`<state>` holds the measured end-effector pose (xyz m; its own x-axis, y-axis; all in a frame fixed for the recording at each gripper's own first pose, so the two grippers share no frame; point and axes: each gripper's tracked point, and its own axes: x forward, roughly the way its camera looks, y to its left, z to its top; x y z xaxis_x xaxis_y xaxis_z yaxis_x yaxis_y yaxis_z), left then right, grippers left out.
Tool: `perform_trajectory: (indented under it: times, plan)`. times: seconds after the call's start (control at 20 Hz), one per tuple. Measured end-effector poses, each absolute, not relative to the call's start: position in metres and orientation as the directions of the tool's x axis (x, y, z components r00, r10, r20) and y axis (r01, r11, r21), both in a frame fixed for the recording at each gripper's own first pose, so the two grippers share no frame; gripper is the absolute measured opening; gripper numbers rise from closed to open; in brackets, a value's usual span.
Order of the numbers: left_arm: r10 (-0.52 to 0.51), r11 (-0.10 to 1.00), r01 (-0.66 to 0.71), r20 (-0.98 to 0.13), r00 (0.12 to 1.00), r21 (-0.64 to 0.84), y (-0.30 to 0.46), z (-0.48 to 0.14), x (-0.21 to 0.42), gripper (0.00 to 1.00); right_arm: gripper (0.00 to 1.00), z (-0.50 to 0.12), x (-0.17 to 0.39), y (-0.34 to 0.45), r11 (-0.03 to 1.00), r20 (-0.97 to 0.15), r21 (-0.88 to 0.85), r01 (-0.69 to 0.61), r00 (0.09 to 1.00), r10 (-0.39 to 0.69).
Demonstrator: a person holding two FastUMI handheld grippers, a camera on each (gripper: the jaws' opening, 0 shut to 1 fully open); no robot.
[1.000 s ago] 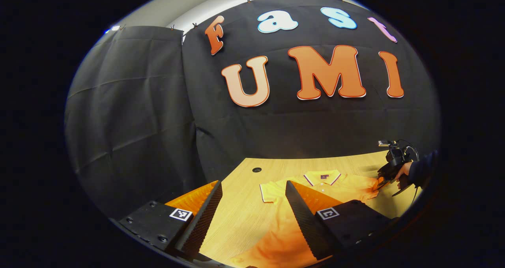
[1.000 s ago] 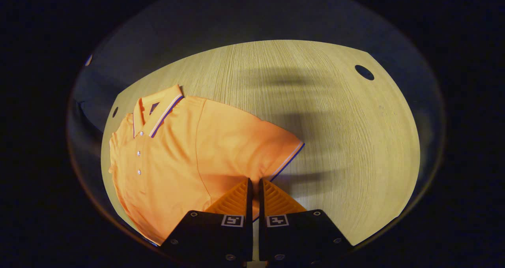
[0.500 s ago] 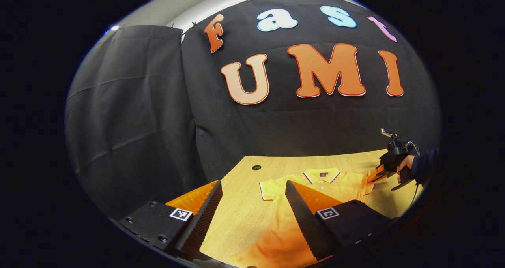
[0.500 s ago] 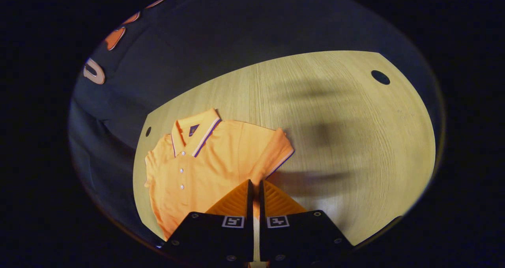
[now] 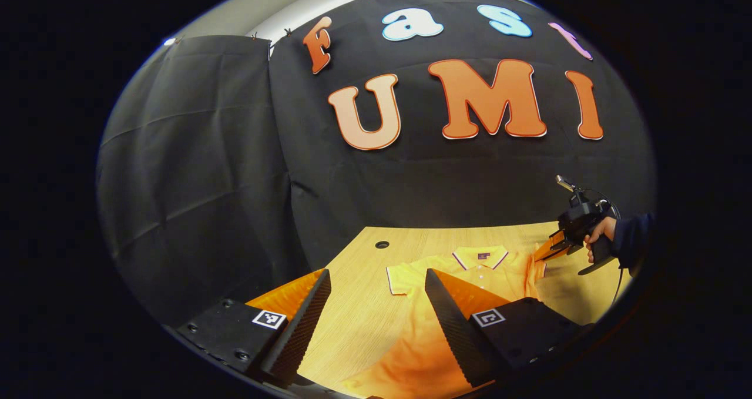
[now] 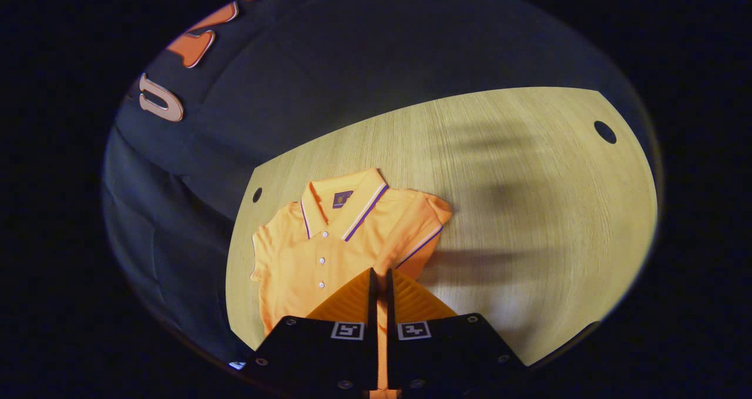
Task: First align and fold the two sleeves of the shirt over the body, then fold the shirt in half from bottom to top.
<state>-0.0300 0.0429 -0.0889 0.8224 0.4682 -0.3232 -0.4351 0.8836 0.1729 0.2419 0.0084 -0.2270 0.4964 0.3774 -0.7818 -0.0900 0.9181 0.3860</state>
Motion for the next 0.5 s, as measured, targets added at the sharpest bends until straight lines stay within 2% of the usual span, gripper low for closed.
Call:
perform_trajectory:
  times: [0.35,0.5]
  plan:
    - [0.509,0.86,-0.48,-0.363,0.78,0.175,0.048,-0.102,-0.037,1.0,0.06,-0.23,0.247,0.04,0.88,-0.768,0.469,-0.074,0.458,0.448]
    - [0.513,0.857,-0.483,-0.374,0.772,0.177,0.046,-0.105,-0.036,0.99,0.12,-0.229,0.248,0.053,0.853,-0.746,0.515,-0.082,0.447,0.493]
